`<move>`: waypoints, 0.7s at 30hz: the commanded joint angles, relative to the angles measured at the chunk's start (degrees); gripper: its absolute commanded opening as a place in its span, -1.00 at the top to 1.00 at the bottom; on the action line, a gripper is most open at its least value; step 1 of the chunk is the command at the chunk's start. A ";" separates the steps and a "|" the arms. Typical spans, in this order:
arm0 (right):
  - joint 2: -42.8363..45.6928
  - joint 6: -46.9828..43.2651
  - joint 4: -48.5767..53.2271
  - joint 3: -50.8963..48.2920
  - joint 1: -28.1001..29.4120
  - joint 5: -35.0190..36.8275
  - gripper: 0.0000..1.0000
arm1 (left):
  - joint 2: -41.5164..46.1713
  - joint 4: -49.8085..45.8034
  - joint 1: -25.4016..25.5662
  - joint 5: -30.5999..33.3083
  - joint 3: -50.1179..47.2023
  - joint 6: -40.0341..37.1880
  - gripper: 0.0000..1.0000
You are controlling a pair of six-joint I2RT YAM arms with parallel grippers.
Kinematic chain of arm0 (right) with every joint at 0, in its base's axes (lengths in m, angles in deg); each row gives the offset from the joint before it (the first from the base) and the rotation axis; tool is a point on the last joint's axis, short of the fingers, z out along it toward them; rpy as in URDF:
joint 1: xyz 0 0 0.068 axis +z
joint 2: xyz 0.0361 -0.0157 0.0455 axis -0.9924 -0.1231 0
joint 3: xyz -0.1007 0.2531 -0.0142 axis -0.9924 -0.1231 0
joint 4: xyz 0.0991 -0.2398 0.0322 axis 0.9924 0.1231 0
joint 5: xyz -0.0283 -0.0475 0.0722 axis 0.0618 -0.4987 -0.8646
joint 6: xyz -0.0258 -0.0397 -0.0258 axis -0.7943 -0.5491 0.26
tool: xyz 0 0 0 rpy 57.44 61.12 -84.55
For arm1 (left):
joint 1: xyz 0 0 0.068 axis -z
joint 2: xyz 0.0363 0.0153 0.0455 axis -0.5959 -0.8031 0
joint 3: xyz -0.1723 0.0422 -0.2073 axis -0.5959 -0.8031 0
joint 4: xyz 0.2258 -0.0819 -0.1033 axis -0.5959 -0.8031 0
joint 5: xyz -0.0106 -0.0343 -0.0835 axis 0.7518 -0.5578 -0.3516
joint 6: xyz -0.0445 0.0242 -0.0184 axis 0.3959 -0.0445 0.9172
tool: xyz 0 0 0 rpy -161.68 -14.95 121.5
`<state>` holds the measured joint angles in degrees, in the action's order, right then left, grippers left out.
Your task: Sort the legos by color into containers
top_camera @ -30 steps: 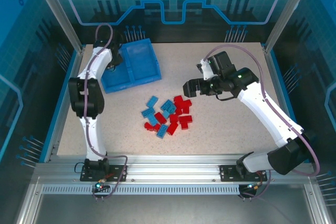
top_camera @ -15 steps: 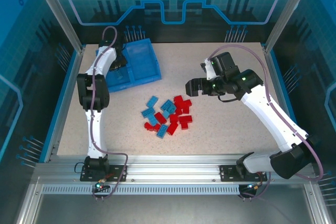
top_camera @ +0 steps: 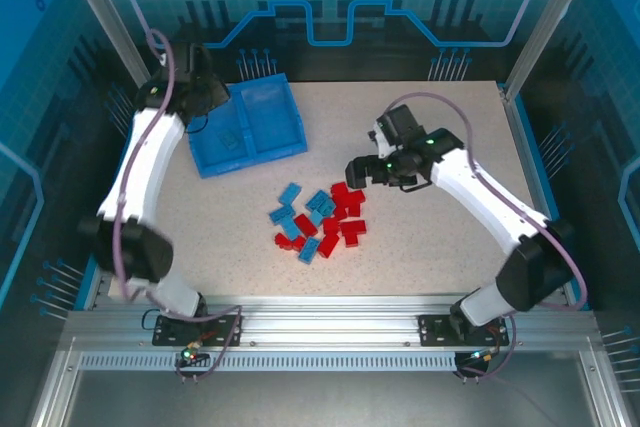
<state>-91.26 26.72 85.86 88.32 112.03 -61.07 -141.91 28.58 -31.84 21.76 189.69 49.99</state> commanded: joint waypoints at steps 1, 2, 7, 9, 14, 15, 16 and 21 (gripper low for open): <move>-5.95 -2.36 -4.75 0.43 1.87 3.13 -1.00 | 7.74 2.74 6.13 -5.19 -7.63 -3.90 0.11; -8.24 -3.11 -5.57 1.06 2.36 3.85 -0.99 | 9.81 2.28 7.94 -5.53 -9.48 -5.27 0.07; -17.70 -6.23 -8.19 5.04 4.26 4.66 -0.99 | 18.44 1.63 13.20 -11.29 -19.56 -10.58 -0.27; -21.04 -7.30 -8.35 7.03 4.72 4.85 -0.94 | 21.90 2.33 14.40 -14.00 -23.27 -13.70 -0.49; -27.09 -8.69 -9.17 9.97 5.26 4.98 -0.67 | 28.02 4.29 14.87 -16.99 -28.88 -21.40 -0.97; -28.21 -8.57 -9.13 10.62 5.33 5.12 -0.59 | 29.06 4.77 14.90 -16.85 -29.93 -23.30 -0.98; -29.06 -8.47 -8.86 11.25 5.35 5.14 -0.54 | 29.63 5.04 14.87 -16.70 -30.57 -24.95 -0.98; -31.94 -7.72 -8.05 13.40 5.81 3.45 -0.43 | 30.49 4.00 14.87 -16.36 -30.63 -29.67 -0.98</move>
<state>-121.77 19.10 77.42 99.57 116.73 -56.39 -111.61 31.97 -17.24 7.08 159.55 25.90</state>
